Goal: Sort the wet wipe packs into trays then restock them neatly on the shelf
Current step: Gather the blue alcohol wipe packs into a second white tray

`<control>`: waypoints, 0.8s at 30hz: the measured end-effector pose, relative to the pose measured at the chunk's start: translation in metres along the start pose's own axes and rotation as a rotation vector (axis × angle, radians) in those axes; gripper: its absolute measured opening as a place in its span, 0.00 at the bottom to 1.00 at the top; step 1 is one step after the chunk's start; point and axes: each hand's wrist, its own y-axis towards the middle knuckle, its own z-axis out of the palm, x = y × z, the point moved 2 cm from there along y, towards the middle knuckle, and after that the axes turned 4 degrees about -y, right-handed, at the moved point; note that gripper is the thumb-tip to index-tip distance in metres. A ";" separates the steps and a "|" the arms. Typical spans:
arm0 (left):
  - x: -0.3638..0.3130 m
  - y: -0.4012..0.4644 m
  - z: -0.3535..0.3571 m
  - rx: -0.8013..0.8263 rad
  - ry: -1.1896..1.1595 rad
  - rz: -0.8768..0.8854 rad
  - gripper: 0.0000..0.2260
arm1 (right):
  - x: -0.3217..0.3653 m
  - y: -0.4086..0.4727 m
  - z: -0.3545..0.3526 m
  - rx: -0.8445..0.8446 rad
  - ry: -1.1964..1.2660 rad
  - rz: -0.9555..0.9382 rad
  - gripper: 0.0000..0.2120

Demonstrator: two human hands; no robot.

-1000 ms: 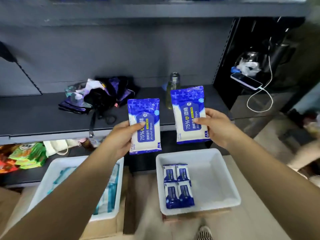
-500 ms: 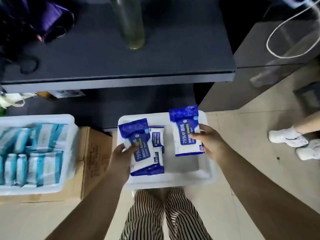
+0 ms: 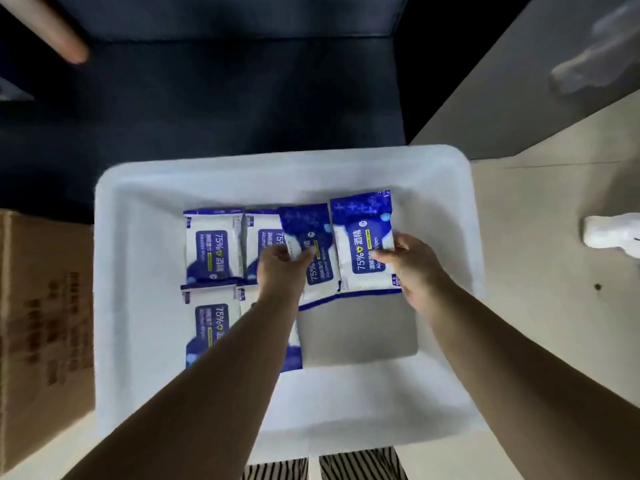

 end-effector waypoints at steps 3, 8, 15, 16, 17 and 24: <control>0.007 0.016 0.014 -0.030 0.068 0.032 0.16 | -0.010 0.018 0.007 -0.004 -0.037 -0.005 0.09; 0.003 0.014 0.022 -0.022 0.249 0.158 0.12 | -0.016 0.024 0.008 -0.101 -0.169 -0.099 0.07; -0.013 -0.009 0.002 0.006 0.505 0.172 0.22 | -0.007 -0.003 -0.001 -0.195 -0.505 -0.157 0.11; -0.018 -0.016 -0.006 0.007 0.535 0.190 0.21 | -0.001 -0.012 -0.003 -0.189 -0.564 -0.179 0.14; -0.027 -0.027 -0.015 0.009 0.562 0.222 0.21 | 0.010 -0.023 -0.006 -0.179 -0.622 -0.214 0.17; -0.122 -0.135 -0.091 0.031 0.808 0.574 0.21 | 0.135 -0.148 -0.012 -0.045 -0.976 -0.589 0.21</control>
